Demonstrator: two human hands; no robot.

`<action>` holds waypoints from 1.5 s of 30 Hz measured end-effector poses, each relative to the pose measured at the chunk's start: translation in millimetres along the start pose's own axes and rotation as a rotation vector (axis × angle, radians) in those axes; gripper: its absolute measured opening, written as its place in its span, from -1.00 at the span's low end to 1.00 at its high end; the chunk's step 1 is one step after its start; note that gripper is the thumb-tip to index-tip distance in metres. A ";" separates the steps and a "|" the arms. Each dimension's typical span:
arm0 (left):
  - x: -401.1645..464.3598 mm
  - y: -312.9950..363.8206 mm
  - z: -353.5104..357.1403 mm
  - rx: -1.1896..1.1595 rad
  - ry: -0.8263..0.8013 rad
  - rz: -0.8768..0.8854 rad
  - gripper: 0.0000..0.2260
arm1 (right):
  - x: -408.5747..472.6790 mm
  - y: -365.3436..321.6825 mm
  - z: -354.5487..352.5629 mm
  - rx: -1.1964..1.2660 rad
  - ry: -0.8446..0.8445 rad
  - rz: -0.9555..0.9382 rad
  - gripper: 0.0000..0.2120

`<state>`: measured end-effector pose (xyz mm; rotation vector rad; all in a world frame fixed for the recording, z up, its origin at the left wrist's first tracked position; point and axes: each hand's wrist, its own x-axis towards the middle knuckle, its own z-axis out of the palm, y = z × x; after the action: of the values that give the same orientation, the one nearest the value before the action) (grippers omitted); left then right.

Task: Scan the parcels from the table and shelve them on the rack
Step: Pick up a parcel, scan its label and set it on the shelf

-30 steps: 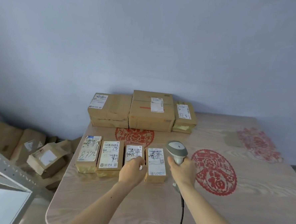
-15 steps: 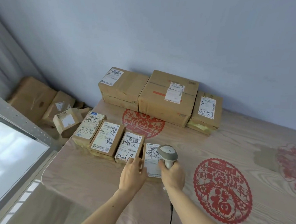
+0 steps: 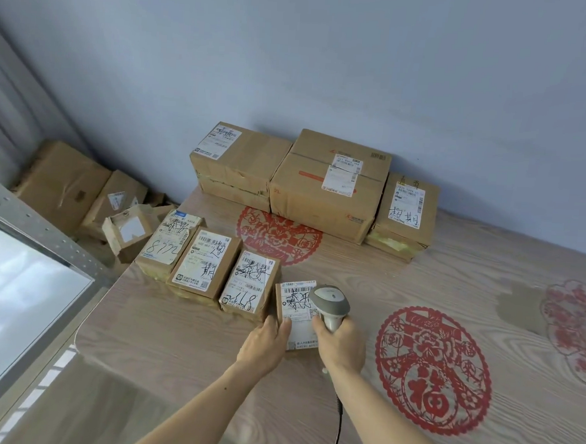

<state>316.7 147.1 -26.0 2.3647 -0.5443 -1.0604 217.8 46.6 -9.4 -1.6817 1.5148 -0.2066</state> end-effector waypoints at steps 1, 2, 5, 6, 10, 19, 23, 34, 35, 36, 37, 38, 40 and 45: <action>0.0 1.0 0.5 -0.023 -0.019 -0.003 -0.57 | -0.5 0.0 0.5 -0.004 -0.003 -0.004 -0.75; -1.2 2.4 0.9 -0.038 -0.029 -0.005 -0.59 | -1.2 0.1 0.8 -0.006 -0.004 -0.003 -0.76; -8.0 7.0 3.1 -0.076 -0.026 -0.016 -0.66 | -2.5 1.6 -0.1 -0.005 -0.006 -0.001 -0.77; -10.6 8.6 3.7 -0.103 -0.020 -0.013 -0.68 | -3.6 1.9 -1.6 0.000 -0.003 0.004 -0.77; -21.8 21.7 1.0 -0.227 0.002 0.050 -0.70 | -6.7 3.5 -13.1 0.044 0.034 -0.001 -0.76; -38.6 51.4 -18.4 -0.336 0.142 0.221 -0.62 | -22.5 -22.1 -57.8 0.142 0.145 -0.137 -0.76; -43.3 55.3 -33.1 -0.384 0.135 0.349 -0.55 | -34.5 -35.2 -73.0 0.205 0.169 -0.215 -0.77; -82.7 66.0 -63.5 -0.386 0.157 0.460 -0.12 | -71.4 -50.8 -84.1 0.269 0.259 -0.452 -0.77; -82.4 64.7 -65.3 -0.380 0.167 0.467 -0.13 | -76.1 -51.8 -84.8 0.272 0.280 -0.496 -0.77; -83.8 64.2 -67.9 -0.378 0.175 0.472 -0.15 | -81.0 -53.3 -85.1 0.271 0.301 -0.544 -0.78; -83.5 62.1 -69.9 -0.377 0.183 0.480 -0.19 | -86.6 -55.6 -85.7 0.268 0.318 -0.589 -0.80; -83.5 60.0 -71.7 -0.366 0.194 0.488 -0.23 | -91.7 -58.4 -85.9 0.273 0.319 -0.624 -0.81; -82.1 56.4 -74.8 -0.336 0.201 0.498 -0.26 | -101.1 -64.7 -85.6 0.303 0.245 -0.624 -0.85; -84.0 56.3 -79.4 -0.311 0.188 0.526 -0.12 | -113.9 -72.5 -75.4 0.317 0.041 -0.531 -0.83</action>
<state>317.1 168.3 100.9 1.8741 -0.8071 -0.6239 195.9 105.6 131.8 -1.7875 0.9696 -0.7250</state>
